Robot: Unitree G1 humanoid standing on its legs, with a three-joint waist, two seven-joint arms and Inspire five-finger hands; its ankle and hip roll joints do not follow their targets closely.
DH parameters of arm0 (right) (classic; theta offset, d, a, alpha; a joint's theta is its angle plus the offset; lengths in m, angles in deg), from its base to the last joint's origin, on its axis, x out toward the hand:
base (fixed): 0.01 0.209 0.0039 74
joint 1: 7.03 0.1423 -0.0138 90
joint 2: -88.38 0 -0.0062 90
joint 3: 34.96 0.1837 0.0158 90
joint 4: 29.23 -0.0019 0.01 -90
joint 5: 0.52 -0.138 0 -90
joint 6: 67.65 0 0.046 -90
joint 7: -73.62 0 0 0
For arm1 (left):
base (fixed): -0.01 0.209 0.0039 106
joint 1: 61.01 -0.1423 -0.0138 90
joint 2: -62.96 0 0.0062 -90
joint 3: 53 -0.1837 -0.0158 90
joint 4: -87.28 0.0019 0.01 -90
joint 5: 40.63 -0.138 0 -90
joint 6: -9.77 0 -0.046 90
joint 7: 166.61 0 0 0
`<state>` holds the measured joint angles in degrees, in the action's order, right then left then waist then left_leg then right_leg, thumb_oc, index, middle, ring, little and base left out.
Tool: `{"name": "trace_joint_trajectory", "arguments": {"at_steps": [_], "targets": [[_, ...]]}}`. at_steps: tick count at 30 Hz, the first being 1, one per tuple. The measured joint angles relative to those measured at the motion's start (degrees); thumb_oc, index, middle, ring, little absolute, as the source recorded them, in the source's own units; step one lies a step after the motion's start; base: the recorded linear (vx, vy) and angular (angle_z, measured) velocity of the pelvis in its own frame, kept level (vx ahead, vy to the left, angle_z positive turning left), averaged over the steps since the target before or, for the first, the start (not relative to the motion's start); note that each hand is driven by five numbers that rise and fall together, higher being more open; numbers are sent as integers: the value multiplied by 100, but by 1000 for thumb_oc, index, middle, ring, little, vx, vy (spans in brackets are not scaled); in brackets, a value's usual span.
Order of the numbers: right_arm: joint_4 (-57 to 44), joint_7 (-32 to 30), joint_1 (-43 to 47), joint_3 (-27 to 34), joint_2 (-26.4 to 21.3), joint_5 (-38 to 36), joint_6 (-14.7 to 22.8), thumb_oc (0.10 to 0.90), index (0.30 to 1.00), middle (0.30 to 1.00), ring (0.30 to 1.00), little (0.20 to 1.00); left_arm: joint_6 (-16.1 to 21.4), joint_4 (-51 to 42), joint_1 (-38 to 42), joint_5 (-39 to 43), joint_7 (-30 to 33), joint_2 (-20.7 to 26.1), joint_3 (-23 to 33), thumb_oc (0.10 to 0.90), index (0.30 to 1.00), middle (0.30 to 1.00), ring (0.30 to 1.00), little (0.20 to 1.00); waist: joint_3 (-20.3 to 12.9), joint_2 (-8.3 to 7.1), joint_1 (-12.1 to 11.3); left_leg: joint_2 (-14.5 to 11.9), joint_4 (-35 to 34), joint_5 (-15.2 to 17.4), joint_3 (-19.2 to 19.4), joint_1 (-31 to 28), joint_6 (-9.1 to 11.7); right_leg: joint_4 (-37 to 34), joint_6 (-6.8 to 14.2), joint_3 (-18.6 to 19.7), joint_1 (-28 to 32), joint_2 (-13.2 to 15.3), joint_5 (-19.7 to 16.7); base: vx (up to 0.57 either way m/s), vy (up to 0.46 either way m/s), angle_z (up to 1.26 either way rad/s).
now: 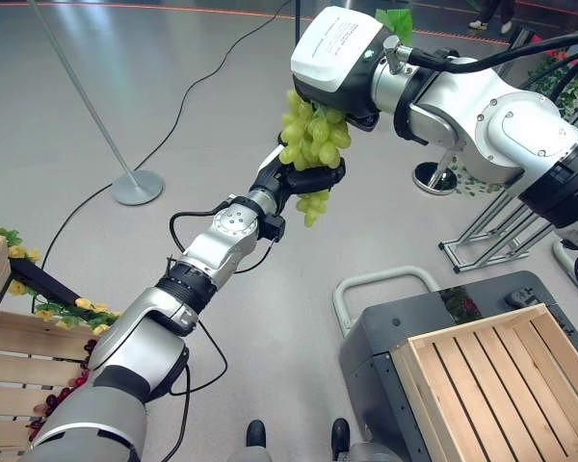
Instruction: Pick up the fruits from the basket on one side to the basket on the other side
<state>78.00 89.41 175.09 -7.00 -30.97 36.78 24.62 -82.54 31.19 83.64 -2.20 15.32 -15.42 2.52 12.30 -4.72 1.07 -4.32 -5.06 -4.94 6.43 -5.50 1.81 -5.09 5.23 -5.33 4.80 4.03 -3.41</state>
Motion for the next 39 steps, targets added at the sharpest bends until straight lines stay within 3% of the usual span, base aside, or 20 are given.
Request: {"name": "trace_joint_trajectory", "arguments": {"at_steps": [9, 16, 26, 31, 34, 36, 37, 39], "targets": [[-63, 347, 0, 32, 0, -80, -16, 800, 900, 900, 900, 900, -1, 56, 0, -6, 214, 14, 11, 400, 300, 300, 300, 300, 0, -1, -11, 0, 0, 0, 1, 0, 0, 0, 0, 0, 0, -1, -4, 0, 0, 0], [183, 376, -2, 33, -17, -483, -272, 800, 900, 900, 900, 900, -1, 179, -1, -63, 271, 44, 236, 400, 300, 300, 300, 300, -3, -5, -8, 0, 0, 0, 0, 0, 0, 0, 0, 0, 0, -2, -4, 0, 0, 0], [283, 351, -426, 400, -573, -879, -513, 800, 900, 900, 900, 900, 1, 234, -213, -285, 322, 281, 627, 400, 300, 300, 300, 300, -8, -12, 8, -1, 0, 0, -1, -1, -1, 0, 0, -2, 0, -1, -4, 0, 0, 0], [256, 194, -1068, 1021, -825, -1128, -617, 800, 900, 900, 900, 900, 4, 226, -523, -414, 274, 438, 750, 400, 300, 300, 300, 300, -9, -15, 39, -1, 0, 2, -1, -1, -2, 0, 1, -2, 0, -1, -4, 0, 0, 0], [-27, -74, -2007, 2073, -841, -1374, -772, 800, 900, 900, 900, 900, 31, 166, -910, -506, 173, 447, 1083, 400, 300, 300, 300, 300, -12, -20, 50, 0, -1, 6, 0, 0, -6, -1, 0, 0, -6, 0, -4, 0, -10, 0], [-192, -163, -2407, 2350, -845, -1480, -900, 800, 900, 900, 900, 900, 34, 133, -1127, -513, 163, 456, 1248, 400, 300, 300, 300, 300, -12, -19, 77, 1, -1, 6, 0, 1, -7, -1, 0, 2, -9, 2, -4, 1, -38, 0], [-415, -246, -2916, 2867, -813, -1665, -969, 800, 900, 900, 900, 900, 35, 19, -1272, -550, 165, 459, 1315, 400, 300, 300, 300, 300, -14, -24, 77, -2, -2, 9, -5, 11, -7, -2, -2, 0, -13, -1, -1, 0, 0, 0], [-632, -525, -3589, 3256, -798, -2000, -1139, 800, 900, 900, 900, 900, 67, -74, -1471, -638, 158, 465, 1358, 400, 300, 300, 300, 300, -13, -21, 74, 2, -2, 11, -5, 11, -9, -2, -2, 2, -13, 2, -2, 7, -38, 1]]}}
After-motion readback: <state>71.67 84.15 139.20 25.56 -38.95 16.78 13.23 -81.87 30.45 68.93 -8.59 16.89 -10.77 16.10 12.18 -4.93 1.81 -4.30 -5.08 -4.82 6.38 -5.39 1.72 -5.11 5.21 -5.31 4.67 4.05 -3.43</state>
